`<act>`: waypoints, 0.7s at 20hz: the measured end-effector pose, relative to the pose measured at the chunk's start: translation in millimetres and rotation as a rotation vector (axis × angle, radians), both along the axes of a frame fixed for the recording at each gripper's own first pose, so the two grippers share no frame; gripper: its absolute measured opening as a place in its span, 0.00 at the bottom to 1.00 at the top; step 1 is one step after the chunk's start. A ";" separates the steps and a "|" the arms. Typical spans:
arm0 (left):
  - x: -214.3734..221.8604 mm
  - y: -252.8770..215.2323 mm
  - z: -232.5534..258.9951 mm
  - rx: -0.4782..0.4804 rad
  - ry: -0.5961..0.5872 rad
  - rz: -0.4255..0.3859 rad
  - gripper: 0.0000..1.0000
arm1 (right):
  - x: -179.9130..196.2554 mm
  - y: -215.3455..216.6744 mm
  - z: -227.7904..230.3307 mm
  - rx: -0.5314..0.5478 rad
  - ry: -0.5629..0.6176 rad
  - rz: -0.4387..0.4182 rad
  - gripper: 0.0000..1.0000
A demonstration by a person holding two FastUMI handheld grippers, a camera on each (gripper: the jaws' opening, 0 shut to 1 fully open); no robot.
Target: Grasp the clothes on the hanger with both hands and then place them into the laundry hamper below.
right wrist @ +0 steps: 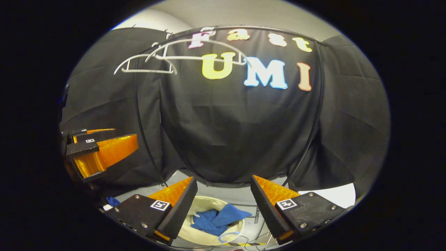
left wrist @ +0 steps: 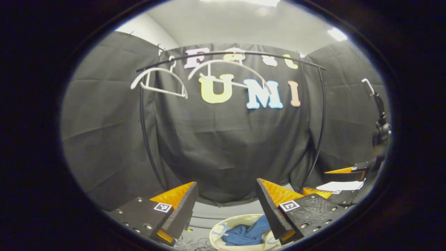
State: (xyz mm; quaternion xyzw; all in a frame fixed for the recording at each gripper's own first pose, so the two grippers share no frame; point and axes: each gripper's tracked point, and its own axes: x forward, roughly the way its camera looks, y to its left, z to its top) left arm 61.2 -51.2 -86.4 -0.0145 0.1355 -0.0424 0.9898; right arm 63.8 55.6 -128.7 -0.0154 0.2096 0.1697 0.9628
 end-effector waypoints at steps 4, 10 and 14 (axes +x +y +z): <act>-15.1 1.8 57.1 -0.016 -0.102 0.030 1.00 | 1.4 -33.4 57.6 0.035 -0.153 -0.061 0.94; -44.6 -4.2 119.7 -0.015 -0.203 0.065 1.00 | -14.2 -91.0 115.9 0.059 -0.302 -0.131 0.94; -57.4 -14.0 137.7 -0.010 -0.248 0.079 1.00 | -26.1 -120.1 128.5 0.052 -0.349 -0.168 0.95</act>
